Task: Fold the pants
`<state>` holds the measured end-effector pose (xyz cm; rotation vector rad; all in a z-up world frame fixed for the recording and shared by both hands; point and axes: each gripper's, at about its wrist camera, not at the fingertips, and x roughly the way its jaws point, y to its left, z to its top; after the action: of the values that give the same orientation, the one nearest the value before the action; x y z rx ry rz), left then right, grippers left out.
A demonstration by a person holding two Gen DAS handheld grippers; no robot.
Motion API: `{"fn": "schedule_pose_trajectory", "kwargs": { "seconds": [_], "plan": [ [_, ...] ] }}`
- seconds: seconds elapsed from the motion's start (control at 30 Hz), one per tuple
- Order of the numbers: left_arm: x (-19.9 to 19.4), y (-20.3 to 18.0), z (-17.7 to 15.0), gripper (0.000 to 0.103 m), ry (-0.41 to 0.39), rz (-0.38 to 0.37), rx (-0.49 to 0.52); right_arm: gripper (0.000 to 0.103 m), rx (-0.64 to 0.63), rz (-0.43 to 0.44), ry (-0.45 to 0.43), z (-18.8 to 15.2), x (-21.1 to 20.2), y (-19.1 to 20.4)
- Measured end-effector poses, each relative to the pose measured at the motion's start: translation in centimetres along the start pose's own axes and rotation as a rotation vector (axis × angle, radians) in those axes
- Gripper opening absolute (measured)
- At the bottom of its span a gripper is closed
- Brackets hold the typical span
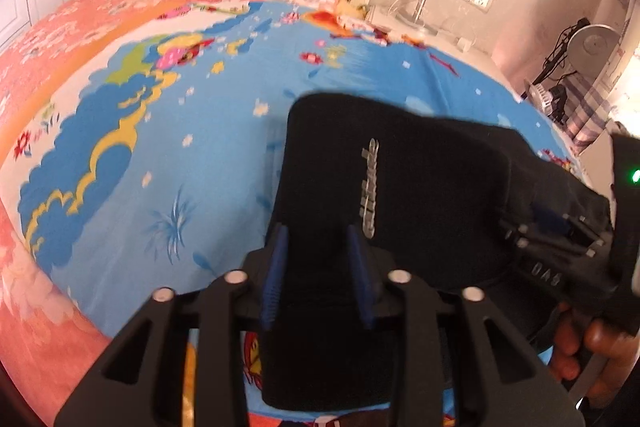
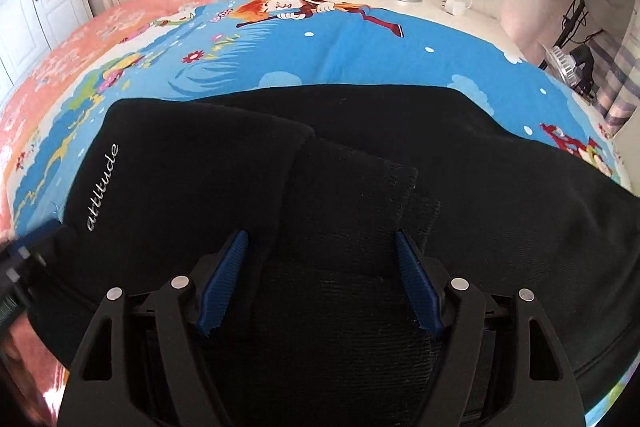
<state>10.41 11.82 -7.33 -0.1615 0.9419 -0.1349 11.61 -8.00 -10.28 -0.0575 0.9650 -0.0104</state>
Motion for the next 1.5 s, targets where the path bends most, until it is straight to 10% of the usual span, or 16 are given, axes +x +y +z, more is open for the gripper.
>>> {"fn": "schedule_pose_trajectory", "kwargs": {
  "seconds": [0.37, 0.73, 1.27, 1.5],
  "plan": [
    [7.2, -0.8, 8.2, 0.018, 0.097, -0.021, 0.028, 0.072, -0.022, -0.025, -0.003, -0.3, 0.2, 0.4],
    [7.3, -0.1, 8.1, 0.019, 0.102, -0.038, -0.012, 0.072, -0.025, -0.026, -0.01, -0.3, 0.3, 0.4],
    [0.3, 3.4, -2.5, 0.037, 0.068, -0.096, -0.143, 0.073, -0.017, -0.025, -0.014, -0.3, 0.4, 0.2],
    [-1.5, 1.5, -4.3, 0.039, -0.012, -0.073, -0.026, 0.074, -0.015, -0.032, -0.018, -0.2, 0.4, 0.3]
  ]
}}
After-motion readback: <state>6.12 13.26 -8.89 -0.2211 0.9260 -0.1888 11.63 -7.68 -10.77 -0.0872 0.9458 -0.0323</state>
